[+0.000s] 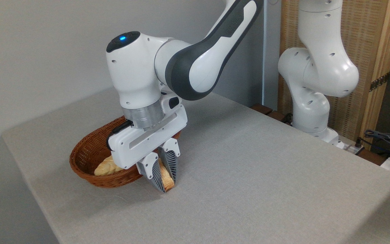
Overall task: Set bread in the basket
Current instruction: 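Lift the held roll up and move it over the wicker basket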
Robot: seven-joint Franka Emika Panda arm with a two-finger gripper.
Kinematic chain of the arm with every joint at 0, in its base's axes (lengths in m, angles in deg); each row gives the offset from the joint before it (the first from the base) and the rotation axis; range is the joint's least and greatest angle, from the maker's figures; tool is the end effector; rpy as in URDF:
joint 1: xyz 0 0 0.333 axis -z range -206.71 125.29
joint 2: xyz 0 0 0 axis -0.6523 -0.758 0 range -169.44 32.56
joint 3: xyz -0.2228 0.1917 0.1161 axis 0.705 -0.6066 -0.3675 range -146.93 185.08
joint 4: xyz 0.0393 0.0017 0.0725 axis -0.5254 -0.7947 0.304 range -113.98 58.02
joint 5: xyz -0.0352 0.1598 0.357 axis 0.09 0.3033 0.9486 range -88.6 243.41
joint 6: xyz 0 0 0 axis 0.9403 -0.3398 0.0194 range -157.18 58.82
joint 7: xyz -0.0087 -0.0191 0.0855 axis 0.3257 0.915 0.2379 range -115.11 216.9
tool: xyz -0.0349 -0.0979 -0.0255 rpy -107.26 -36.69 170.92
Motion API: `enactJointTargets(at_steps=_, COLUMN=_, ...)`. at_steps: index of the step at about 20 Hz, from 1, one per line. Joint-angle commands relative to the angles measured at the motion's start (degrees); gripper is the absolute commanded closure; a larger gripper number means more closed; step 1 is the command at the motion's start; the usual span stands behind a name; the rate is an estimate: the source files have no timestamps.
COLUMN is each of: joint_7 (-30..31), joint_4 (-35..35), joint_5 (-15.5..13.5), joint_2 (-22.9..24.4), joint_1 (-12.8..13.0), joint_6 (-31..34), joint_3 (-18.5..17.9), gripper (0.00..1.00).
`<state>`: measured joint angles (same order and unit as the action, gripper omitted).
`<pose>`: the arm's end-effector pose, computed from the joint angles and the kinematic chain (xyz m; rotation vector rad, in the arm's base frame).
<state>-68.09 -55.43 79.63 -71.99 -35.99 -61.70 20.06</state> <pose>0.5561 -0.0536 0.4070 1.4289 -2.7929 -0.0650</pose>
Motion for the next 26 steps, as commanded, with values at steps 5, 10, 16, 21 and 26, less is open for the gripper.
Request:
enactJointTargets(at_steps=5, joint_7=-1.68, joint_4=0.99, joint_5=-0.11, joint_2=1.36, joint_1=-0.06, joint_6=2.27, joint_3=-0.89, gripper=0.91)
enactJointTargets(at_steps=10, joint_7=-1.60, joint_4=6.96, joint_5=-1.25, joint_2=1.97, joint_1=-0.07, joint_6=5.96, joint_3=-3.62, gripper=0.91)
enactJointTargets(at_steps=16, joint_7=9.79, joint_4=15.04, joint_5=-7.58, joint_2=2.85, joint_1=-0.15, joint_6=18.95, joint_3=-4.32, gripper=0.80)
enactJointTargets(at_steps=21, joint_7=36.83, joint_4=16.46, joint_5=-14.43, joint_2=3.47, joint_1=-0.06, joint_6=22.32, joint_3=1.73, gripper=0.71)
enactJointTargets(at_steps=26, joint_7=60.95, joint_4=16.38, joint_5=-18.39, joint_2=3.47, joint_1=-0.06, joint_6=22.14, joint_3=7.89, gripper=0.31)
